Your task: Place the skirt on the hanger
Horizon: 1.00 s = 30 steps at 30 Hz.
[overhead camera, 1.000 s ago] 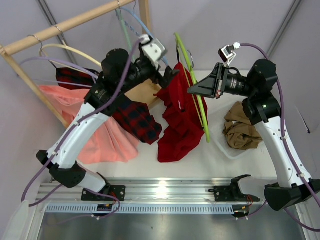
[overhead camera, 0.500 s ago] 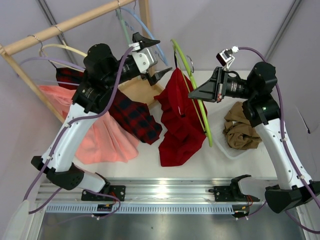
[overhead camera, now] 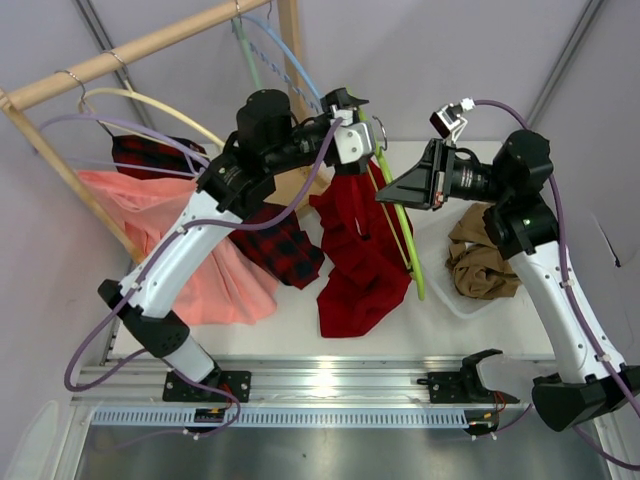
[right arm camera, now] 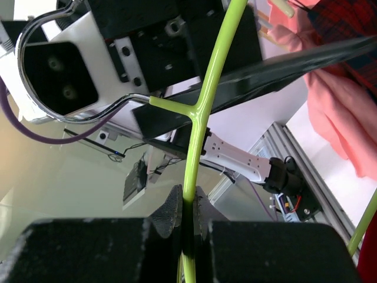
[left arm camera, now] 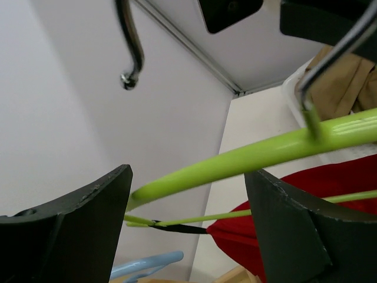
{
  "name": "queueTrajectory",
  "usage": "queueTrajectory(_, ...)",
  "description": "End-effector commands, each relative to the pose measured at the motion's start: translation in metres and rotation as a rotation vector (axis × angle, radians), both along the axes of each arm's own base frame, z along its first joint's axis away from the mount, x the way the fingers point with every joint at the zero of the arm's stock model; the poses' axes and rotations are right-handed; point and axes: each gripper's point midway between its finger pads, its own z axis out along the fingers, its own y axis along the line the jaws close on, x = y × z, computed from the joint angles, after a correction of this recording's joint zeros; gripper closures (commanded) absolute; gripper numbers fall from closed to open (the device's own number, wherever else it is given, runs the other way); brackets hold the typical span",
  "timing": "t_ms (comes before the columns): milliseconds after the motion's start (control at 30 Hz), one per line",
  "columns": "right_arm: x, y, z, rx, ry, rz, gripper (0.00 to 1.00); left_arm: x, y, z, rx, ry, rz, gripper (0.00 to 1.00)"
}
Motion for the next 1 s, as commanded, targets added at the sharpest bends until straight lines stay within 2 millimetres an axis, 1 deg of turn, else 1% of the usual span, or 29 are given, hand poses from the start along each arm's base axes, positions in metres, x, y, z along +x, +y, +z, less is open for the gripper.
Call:
queueTrajectory(0, -0.031, -0.004, 0.029, 0.055, -0.132, 0.049, 1.0, 0.001, -0.003, 0.032, -0.04, -0.123, 0.01, 0.2)
queueTrajectory(33, -0.033, -0.004, 0.028, 0.053, -0.131, 0.058, 1.0, -0.001, -0.006, 0.036, -0.05, -0.13, 0.003, 0.23)
queueTrajectory(67, -0.035, -0.003, 0.027, 0.052, -0.128, 0.062, 1.0, 0.002, -0.009, 0.038, -0.061, -0.14, 0.002, 0.29)
queueTrajectory(133, -0.038, -0.002, 0.026, 0.05, -0.131, 0.072, 1.0, 0.002, -0.013, 0.042, -0.076, -0.147, -0.003, 0.35)
queueTrajectory(167, -0.037, -0.003, 0.025, 0.046, -0.129, 0.073, 1.0, 0.003, -0.015, 0.043, -0.081, -0.152, -0.007, 0.43)
queueTrajectory(233, -0.036, -0.003, 0.019, 0.027, -0.114, 0.073, 1.0, 0.006, -0.018, 0.042, -0.089, -0.144, -0.008, 0.5)
queueTrajectory(267, -0.035, -0.003, 0.016, 0.018, -0.103, 0.068, 1.0, 0.008, -0.019, 0.042, -0.093, -0.145, -0.002, 0.55)
queueTrajectory(333, -0.029, -0.006, 0.012, 0.006, -0.105, 0.044, 1.0, 0.01, -0.02, 0.042, -0.098, -0.14, 0.004, 0.6)
queueTrajectory(367, -0.027, -0.007, 0.008, -0.007, -0.108, 0.033, 1.0, 0.011, -0.02, 0.04, -0.094, -0.139, 0.009, 0.66)
queueTrajectory(433, -0.016, -0.013, 0.004, -0.026, -0.11, -0.018, 1.0, 0.013, -0.019, 0.039, -0.089, -0.14, 0.018, 0.71)
queueTrajectory(467, -0.013, -0.015, 0.0, -0.045, -0.121, -0.039, 0.95, 0.014, -0.019, 0.037, -0.088, -0.137, 0.023, 0.73)
queueTrajectory(500, -0.01, -0.017, -0.001, -0.055, -0.124, -0.062, 0.81, 0.017, -0.017, 0.037, -0.09, -0.14, 0.039, 0.74)
queueTrajectory(533, -0.005, -0.019, -0.002, -0.063, -0.126, -0.087, 0.76, 0.017, -0.016, 0.038, -0.095, -0.144, 0.047, 0.75)
queueTrajectory(567, -0.002, -0.023, -0.004, -0.073, -0.12, -0.106, 0.75, 0.018, -0.014, 0.04, -0.105, -0.153, 0.057, 0.76)
queueTrajectory(633, 0.002, -0.026, -0.004, -0.083, -0.14, -0.132, 0.68, 0.022, -0.01, 0.041, -0.117, -0.158, 0.084, 0.8)
queueTrajectory(667, 0.005, -0.03, -0.006, -0.093, -0.125, -0.154, 0.64, 0.02, -0.008, 0.047, -0.137, -0.173, 0.089, 0.82)
queueTrajectory(700, 0.007, -0.032, -0.003, -0.099, -0.154, -0.167, 0.57, 0.022, -0.007, 0.045, -0.142, -0.173, 0.096, 0.83)
queueTrajectory(767, 0.011, -0.036, -0.005, -0.118, -0.138, -0.196, 0.53, 0.022, -0.003, 0.051, -0.17, -0.199, 0.114, 0.85)
queueTrajectory(800, 0.012, -0.038, -0.003, -0.125, -0.162, -0.21, 0.54, 0.025, -0.003, 0.048, -0.172, -0.197, 0.123, 0.85)
queueTrajectory(867, 0.014, -0.04, -0.006, -0.145, -0.148, -0.232, 0.53, 0.028, 0.0, 0.056, -0.199, -0.216, 0.15, 0.85)
queueTrajectory(967, 0.021, -0.045, -0.013, -0.197, -0.144, -0.27, 0.49, 0.031, 0.003, 0.052, -0.202, -0.228, 0.175, 0.85)
